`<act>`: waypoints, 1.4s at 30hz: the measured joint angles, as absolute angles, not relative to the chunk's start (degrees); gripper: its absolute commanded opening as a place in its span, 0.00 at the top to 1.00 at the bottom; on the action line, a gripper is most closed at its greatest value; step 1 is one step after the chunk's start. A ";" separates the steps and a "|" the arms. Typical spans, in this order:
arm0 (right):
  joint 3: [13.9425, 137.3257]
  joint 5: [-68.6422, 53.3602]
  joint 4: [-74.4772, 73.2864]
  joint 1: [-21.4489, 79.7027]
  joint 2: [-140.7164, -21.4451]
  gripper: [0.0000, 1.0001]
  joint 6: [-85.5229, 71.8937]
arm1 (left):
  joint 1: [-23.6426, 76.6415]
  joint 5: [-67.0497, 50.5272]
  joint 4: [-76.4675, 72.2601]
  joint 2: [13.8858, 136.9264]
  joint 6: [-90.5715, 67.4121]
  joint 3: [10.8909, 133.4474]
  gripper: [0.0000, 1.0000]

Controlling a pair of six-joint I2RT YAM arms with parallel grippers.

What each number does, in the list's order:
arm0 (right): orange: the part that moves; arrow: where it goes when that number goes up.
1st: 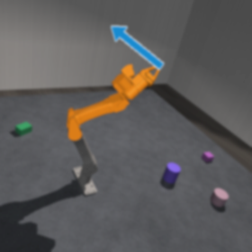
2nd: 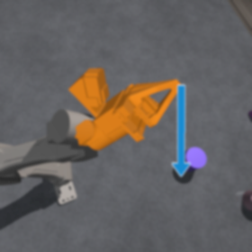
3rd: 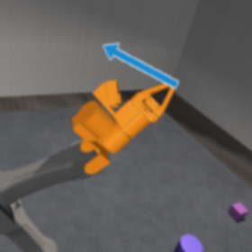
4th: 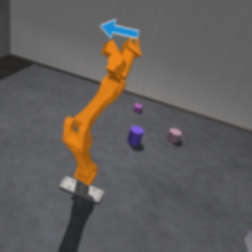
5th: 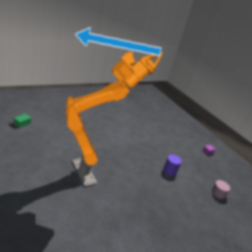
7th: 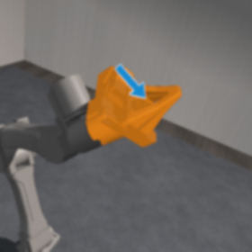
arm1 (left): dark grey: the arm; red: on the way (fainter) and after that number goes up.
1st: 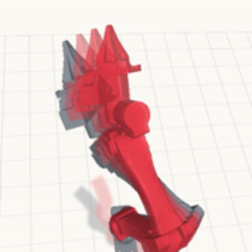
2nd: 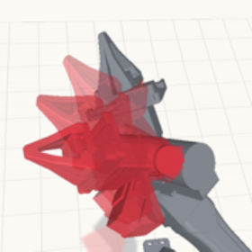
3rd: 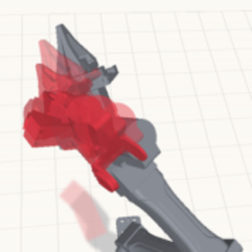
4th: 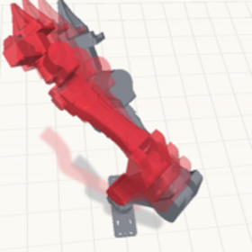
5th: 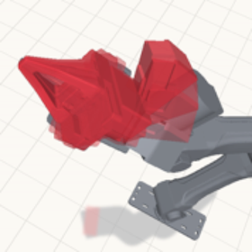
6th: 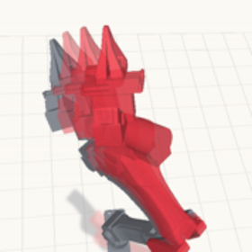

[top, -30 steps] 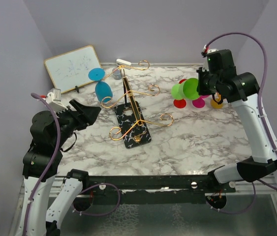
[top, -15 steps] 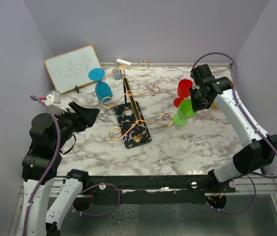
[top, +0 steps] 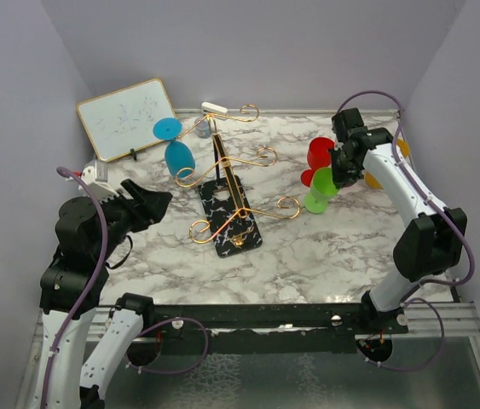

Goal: Take the wine glass off the wine glass rack

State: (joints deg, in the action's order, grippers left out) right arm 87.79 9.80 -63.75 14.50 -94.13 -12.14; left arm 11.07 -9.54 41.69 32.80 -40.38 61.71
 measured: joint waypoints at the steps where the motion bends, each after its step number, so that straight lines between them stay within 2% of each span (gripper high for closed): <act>1: 87.79 9.80 -63.42 14.50 -94.67 0.91 -12.12 | 11.07 -9.54 41.69 32.80 -40.38 61.63 0.39; 6: 87.77 9.80 -62.08 14.22 -96.57 0.74 -11.79 | 11.07 -9.52 41.71 32.80 -40.38 61.56 0.37; 9: 87.77 9.80 -61.25 14.17 -96.64 0.67 -11.70 | 11.07 -9.45 41.71 32.84 -40.38 61.56 0.35; 15: 88.71 9.74 -60.88 14.17 -96.09 0.66 -11.73 | 11.07 -9.21 41.71 32.86 -40.40 61.56 0.34; 20: 97.65 5.32 -61.08 14.17 -92.64 0.63 -12.27 | 11.07 -8.78 41.60 32.99 -40.49 61.04 0.34; 26: 111.26 -16.60 -55.70 14.48 -87.33 0.62 -17.43 | 11.07 -8.47 41.65 33.39 -40.56 59.75 0.34; 30: 117.30 -25.98 -49.84 17.21 -88.05 0.62 -20.60 | 11.07 -7.49 41.65 33.39 -40.60 59.57 0.34; 32: 115.55 -28.10 -46.87 18.20 -87.26 0.62 -21.78 | 11.07 -5.82 41.67 33.54 -40.60 59.66 0.32; 36: 104.09 -30.26 -41.87 18.37 -81.30 0.62 -23.86 | 11.07 -2.35 41.39 37.45 -40.60 62.81 0.32; 42: 93.86 -32.77 -38.52 18.26 -71.22 0.62 -24.38 | 10.68 -1.28 35.42 52.97 -41.41 69.95 0.33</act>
